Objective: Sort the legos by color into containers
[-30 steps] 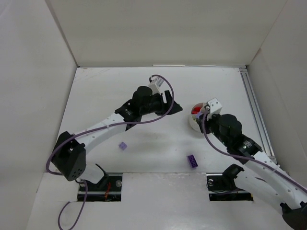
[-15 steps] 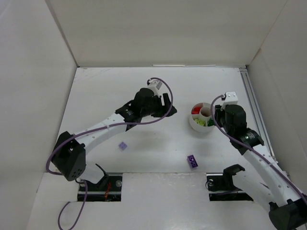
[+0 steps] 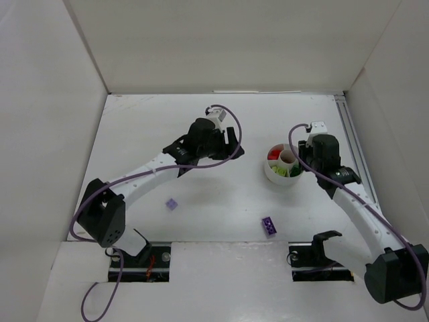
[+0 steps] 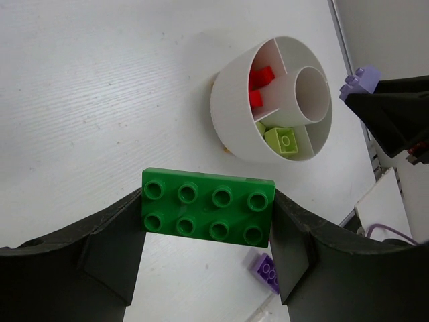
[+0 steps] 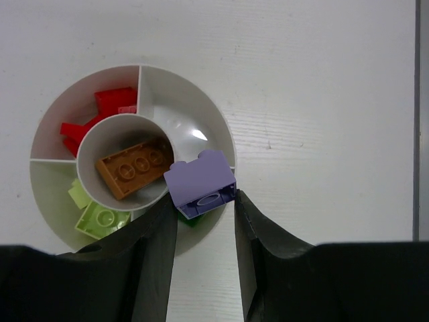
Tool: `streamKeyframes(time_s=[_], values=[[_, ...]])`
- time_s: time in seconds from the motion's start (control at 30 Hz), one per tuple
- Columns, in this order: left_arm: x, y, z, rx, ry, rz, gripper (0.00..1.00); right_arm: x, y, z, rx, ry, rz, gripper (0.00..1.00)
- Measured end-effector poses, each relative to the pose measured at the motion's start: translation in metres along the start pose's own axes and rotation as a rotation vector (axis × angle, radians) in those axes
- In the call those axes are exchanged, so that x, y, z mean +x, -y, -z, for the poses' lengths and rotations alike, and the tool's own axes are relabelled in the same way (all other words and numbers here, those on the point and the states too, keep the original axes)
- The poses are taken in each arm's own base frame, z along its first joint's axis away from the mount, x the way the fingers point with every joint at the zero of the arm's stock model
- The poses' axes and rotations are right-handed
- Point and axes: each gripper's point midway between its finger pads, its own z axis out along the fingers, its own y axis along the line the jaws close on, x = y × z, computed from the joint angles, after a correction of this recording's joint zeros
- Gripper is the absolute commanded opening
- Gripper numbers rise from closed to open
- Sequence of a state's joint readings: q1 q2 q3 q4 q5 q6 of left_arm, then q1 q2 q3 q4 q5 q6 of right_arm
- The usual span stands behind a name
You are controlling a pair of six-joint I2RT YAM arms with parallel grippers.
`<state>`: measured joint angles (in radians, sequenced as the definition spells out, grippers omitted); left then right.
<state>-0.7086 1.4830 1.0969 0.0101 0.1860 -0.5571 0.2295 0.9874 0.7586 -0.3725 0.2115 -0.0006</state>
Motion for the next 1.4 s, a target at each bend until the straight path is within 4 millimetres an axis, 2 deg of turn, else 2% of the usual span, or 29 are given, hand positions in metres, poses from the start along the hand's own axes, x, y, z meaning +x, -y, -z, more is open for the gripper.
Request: streamKeyframes(time_s=[0.17,0.4,0.53,0.67,0.77,0.83,0.93,1.07,1.2,1.3,1.4], values=[[-0.013,0.009,-0.004,0.016,0.012,-0.026,0.33,0.000,0.008,-0.012,-0.005,-0.011,-0.010,0.02],[-0.025,0.021,-0.013,0.047,0.012,-0.052,0.33,-0.003,0.007,-0.027,-0.043,-0.019,0.001,0.11],[-0.026,0.025,-0.021,0.064,-0.008,-0.068,0.33,-0.007,0.002,-0.035,-0.074,-0.019,0.009,0.23],[-0.024,0.028,-0.026,0.087,-0.032,-0.084,0.33,-0.008,0.001,-0.039,-0.080,-0.027,0.014,0.31],[-0.024,0.032,-0.026,0.104,-0.040,-0.095,0.33,-0.009,0.002,-0.040,-0.079,-0.026,0.016,0.27],[-0.025,0.035,-0.026,0.116,-0.042,-0.102,0.33,-0.010,0.003,-0.040,-0.079,-0.023,0.015,0.21],[-0.025,0.036,-0.026,0.126,-0.046,-0.109,0.33,-0.011,0.003,-0.040,-0.079,-0.022,0.014,0.21],[-0.024,0.037,-0.026,0.133,-0.051,-0.112,0.33,-0.011,0.002,-0.040,-0.086,-0.020,0.013,0.36],[-0.023,0.038,-0.025,0.139,-0.055,-0.114,0.33,-0.011,0.000,-0.040,-0.099,-0.019,0.013,0.41],[-0.022,0.039,-0.025,0.146,-0.059,-0.115,0.33,-0.011,-0.002,-0.040,-0.106,-0.018,0.013,0.51],[-0.022,0.040,-0.025,0.150,-0.061,-0.122,0.33,-0.013,-0.003,-0.038,-0.115,-0.012,0.016,0.56]])
